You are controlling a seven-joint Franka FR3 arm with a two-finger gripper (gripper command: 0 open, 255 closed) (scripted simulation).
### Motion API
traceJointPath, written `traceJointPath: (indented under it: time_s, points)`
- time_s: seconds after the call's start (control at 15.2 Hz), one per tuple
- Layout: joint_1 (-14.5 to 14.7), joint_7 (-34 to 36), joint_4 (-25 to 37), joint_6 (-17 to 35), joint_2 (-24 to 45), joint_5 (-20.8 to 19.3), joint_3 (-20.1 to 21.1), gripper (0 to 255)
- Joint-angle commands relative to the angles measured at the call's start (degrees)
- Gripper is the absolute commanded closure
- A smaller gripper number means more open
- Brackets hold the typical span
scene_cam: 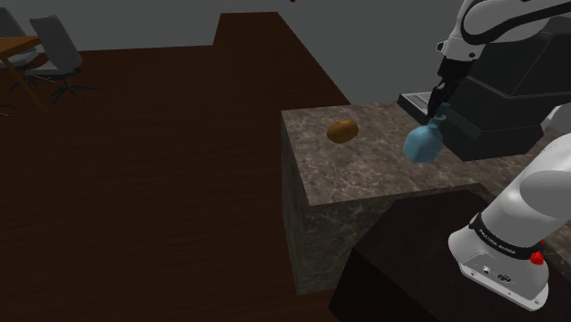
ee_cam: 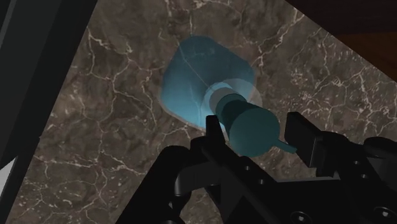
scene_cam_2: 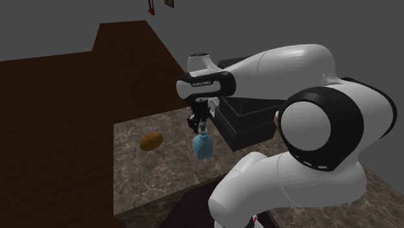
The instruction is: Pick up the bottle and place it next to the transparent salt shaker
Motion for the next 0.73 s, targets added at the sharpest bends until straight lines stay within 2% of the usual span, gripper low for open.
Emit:
traceJointPath:
  time_s: [0.0, 0.66]
  points:
    - [0.1, 0.2, 1.1, -1.6, -0.5, 0.2, 0.4, 255]
    - [0.3, 0.4, 7.4, -9.9, -2.5, 1.1, 2.0, 255]
